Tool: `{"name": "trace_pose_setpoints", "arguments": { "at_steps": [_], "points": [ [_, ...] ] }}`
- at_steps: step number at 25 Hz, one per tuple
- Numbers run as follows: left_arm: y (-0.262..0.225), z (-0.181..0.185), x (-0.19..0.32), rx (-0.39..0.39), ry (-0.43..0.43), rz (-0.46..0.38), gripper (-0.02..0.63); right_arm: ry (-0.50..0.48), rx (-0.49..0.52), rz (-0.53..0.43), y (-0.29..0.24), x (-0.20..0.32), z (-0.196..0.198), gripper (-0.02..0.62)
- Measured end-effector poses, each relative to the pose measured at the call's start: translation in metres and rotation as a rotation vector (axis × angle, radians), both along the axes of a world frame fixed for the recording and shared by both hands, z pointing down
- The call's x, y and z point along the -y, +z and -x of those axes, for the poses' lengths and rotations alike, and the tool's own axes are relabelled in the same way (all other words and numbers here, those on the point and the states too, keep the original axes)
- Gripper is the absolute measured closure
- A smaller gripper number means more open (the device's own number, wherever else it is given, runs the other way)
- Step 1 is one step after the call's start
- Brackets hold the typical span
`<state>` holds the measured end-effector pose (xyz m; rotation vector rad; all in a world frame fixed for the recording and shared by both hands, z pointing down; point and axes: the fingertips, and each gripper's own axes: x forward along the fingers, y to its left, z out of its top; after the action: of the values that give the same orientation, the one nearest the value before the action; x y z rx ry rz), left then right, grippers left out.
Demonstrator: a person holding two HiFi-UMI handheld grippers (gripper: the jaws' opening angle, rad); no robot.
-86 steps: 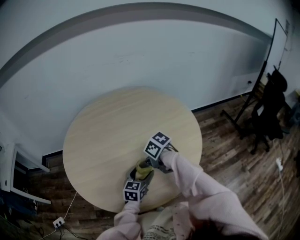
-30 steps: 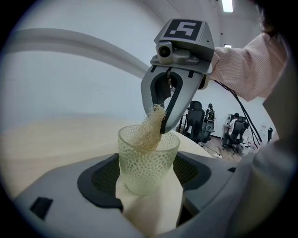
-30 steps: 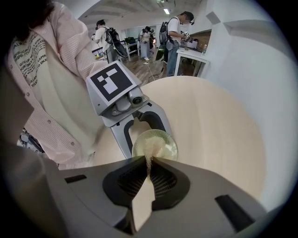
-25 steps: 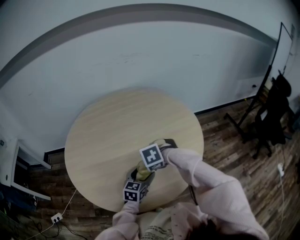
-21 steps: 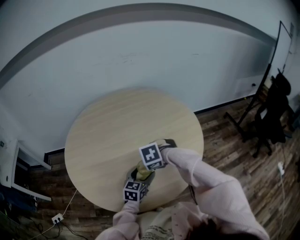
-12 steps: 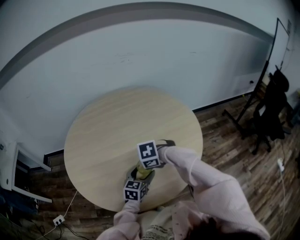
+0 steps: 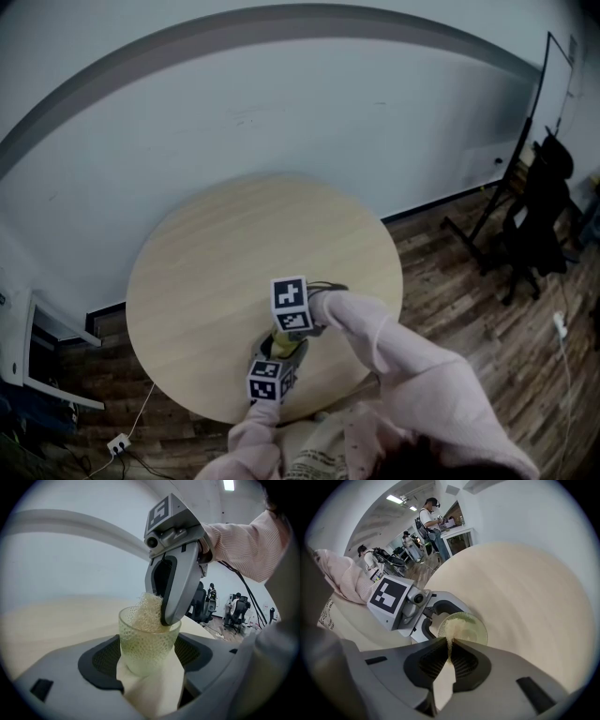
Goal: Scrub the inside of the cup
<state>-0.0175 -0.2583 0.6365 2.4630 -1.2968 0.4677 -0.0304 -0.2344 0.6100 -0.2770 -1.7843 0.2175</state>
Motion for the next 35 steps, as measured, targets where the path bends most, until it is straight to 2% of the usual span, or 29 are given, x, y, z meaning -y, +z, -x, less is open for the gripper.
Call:
{"name": "trace_pose_setpoints", "arguments": {
  "at_steps": [9,26,35],
  "points": [
    [0.001,0.000,0.002,0.003,-0.001,-0.003,0.249,0.120,0.005,0.095,-0.002,-0.004,0.003,0.568],
    [0.002,0.002,0.001,0.003,-0.005,0.006,0.249,0.429,0.058,0.261,-0.004,-0.006,0.017,0.568],
    [0.001,0.000,0.002,0.000,0.000,-0.003,0.249,0.544,0.083,0.303,-0.006,-0.003,0.023,0.568]
  ]
}}
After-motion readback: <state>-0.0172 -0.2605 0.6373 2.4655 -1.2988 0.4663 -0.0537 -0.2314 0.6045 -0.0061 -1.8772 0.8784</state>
